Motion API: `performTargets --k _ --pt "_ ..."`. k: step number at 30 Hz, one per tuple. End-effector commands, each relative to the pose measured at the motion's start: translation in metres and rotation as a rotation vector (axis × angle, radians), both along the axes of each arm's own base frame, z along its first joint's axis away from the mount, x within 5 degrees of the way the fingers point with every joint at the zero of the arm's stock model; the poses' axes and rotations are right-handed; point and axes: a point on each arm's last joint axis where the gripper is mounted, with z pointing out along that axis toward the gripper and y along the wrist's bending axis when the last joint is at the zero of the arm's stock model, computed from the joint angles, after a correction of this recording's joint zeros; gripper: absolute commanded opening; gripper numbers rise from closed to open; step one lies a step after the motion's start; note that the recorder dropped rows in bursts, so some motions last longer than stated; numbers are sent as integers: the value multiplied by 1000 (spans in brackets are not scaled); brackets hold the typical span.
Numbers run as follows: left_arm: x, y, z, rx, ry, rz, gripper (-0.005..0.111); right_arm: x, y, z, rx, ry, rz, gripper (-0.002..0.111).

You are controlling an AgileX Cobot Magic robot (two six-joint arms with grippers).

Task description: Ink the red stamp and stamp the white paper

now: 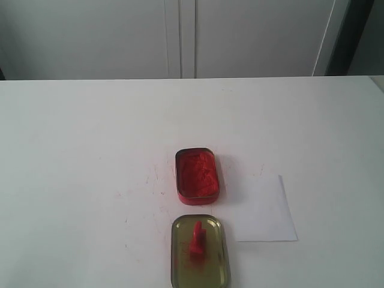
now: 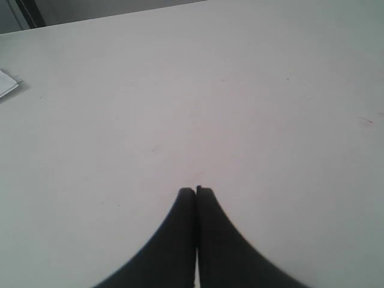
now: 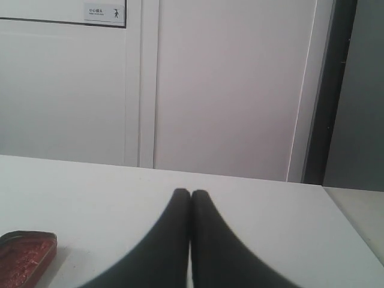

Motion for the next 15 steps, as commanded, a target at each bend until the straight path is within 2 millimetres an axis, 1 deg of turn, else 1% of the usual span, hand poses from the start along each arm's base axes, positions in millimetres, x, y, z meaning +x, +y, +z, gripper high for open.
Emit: performTargets --k 1,3,5,15 --pt "0 0 -1 1 0 3 0 0 0 -1 10 3 -1 0" --pt "0 0 -1 1 0 3 0 0 0 -3 8 24 -2 0" --pt "0 0 -1 1 0 3 0 -1 0 2 6 35 -3 0" --pt "0 0 -1 1 0 3 0 -15 -3 38 -5 149 -16 0"
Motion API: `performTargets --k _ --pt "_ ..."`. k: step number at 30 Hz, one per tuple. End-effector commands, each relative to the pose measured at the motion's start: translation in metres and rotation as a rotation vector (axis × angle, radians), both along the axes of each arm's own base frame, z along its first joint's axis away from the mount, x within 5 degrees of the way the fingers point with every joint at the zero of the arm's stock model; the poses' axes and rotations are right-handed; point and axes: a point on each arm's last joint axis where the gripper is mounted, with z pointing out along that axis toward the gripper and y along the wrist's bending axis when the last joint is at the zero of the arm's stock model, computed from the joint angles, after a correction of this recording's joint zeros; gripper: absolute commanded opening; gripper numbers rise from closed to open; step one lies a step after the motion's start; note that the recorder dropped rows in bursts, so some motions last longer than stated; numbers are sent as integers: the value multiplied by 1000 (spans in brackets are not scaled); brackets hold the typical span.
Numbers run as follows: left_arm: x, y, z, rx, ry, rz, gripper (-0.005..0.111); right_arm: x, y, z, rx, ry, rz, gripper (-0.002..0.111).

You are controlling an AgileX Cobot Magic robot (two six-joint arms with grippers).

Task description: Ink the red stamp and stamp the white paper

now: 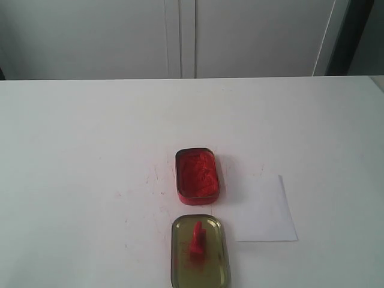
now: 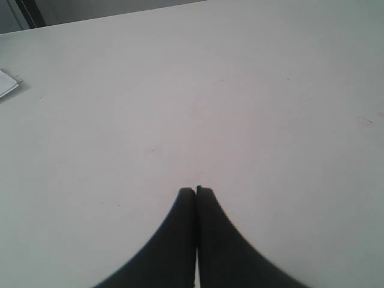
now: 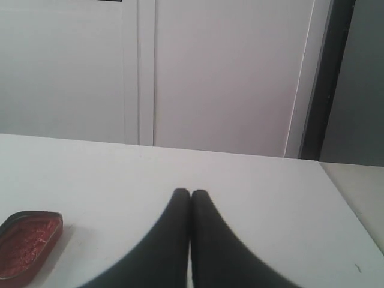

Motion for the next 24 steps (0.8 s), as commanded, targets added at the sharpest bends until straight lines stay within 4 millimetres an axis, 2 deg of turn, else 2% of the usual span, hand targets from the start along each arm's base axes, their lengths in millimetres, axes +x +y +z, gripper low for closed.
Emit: performTargets --k 1,7,13,24 --pt "0 0 -1 1 0 3 0 -9 -2 15 -3 54 -8 0" --pt "0 0 -1 1 0 3 0 -7 -2 27 -14 93 -9 0" --pt "0 0 -1 1 0 3 0 1 -1 24 -20 154 -9 0" --pt "0 0 -1 1 0 3 0 20 2 41 -26 351 -8 0"
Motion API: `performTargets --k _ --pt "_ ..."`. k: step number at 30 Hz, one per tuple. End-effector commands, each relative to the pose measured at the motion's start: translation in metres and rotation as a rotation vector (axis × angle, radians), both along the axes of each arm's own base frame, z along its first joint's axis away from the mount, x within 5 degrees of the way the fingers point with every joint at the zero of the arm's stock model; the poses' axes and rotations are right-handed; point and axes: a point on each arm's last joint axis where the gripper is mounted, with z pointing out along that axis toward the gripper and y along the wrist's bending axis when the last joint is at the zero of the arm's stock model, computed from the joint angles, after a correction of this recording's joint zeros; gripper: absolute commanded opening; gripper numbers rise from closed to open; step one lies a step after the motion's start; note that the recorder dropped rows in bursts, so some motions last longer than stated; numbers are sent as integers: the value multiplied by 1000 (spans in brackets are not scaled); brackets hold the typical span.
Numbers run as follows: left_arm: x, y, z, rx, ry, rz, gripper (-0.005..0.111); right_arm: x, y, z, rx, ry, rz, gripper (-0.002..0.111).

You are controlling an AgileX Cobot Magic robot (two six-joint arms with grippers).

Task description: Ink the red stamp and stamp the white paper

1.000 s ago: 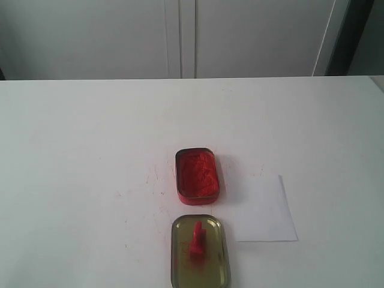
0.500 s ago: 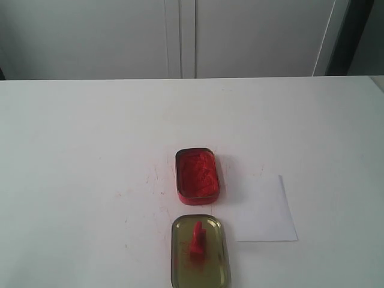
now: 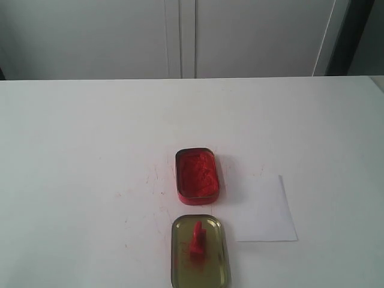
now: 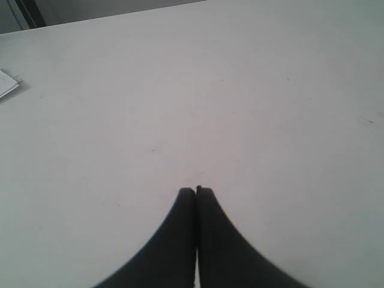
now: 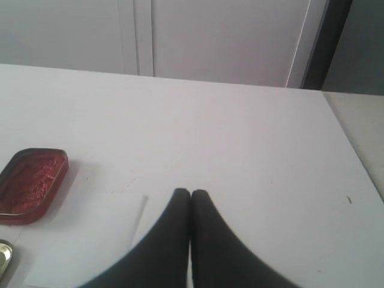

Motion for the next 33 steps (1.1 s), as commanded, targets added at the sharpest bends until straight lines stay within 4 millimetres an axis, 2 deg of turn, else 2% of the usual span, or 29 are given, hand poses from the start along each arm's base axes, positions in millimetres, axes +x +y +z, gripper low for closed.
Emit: performTargets --k 1,18,27,33 --pt "0 0 -1 1 0 3 0 9 2 6 5 83 0 0" --pt "0 0 -1 1 0 3 0 64 17 23 105 457 28 0" --pt "0 0 -1 1 0 3 0 91 23 25 130 572 37 0" --pt "0 0 -1 1 0 3 0 102 28 23 149 623 59 0"
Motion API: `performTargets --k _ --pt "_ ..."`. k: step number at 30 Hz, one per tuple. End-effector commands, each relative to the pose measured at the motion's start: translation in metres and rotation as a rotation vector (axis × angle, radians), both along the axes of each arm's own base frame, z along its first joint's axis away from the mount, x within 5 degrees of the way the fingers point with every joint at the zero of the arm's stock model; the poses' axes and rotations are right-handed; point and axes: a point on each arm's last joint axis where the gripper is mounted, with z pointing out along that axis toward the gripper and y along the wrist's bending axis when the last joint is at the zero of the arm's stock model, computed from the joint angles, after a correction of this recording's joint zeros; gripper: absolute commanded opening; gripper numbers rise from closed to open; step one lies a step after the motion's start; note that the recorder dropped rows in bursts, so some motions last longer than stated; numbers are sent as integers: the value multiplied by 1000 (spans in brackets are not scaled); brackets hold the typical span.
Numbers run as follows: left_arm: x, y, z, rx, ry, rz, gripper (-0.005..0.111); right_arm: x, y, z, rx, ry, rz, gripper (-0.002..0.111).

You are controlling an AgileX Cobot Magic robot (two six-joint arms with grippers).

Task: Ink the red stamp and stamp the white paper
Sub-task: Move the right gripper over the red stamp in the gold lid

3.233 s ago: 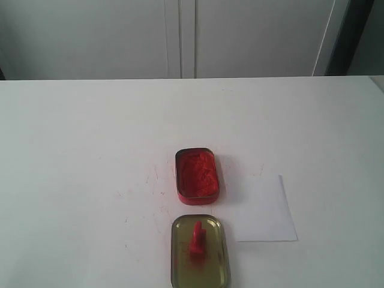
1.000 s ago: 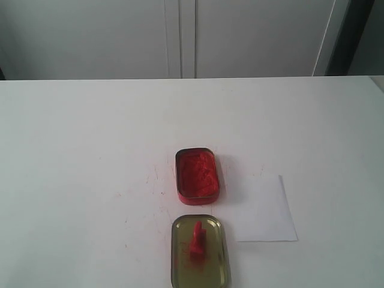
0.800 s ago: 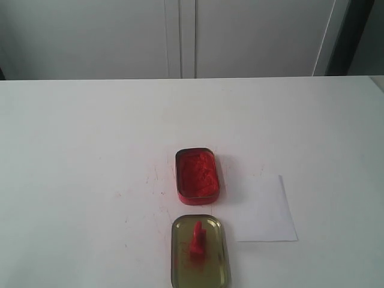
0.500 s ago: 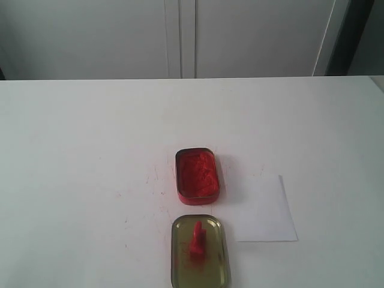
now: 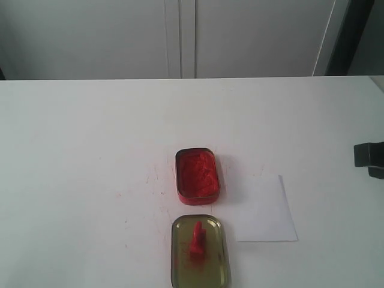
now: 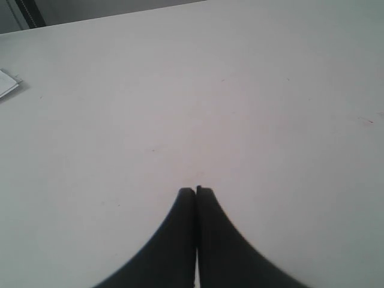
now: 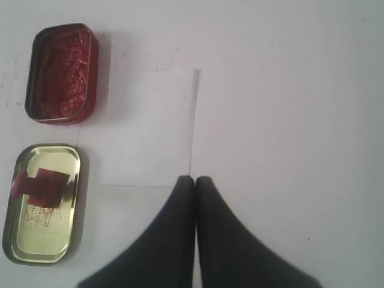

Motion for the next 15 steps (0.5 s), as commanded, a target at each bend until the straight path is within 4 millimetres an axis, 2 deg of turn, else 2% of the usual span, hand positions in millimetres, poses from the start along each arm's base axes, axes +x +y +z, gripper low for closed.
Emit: performTargets --k 1,10,15 --pt "0 0 -1 1 0 3 0 7 4 1 24 21 18 0" --pt "0 0 -1 1 0 3 0 12 25 -8 27 61 124 0" --pt "0 0 -1 1 0 3 0 16 39 -4 43 70 169 0"
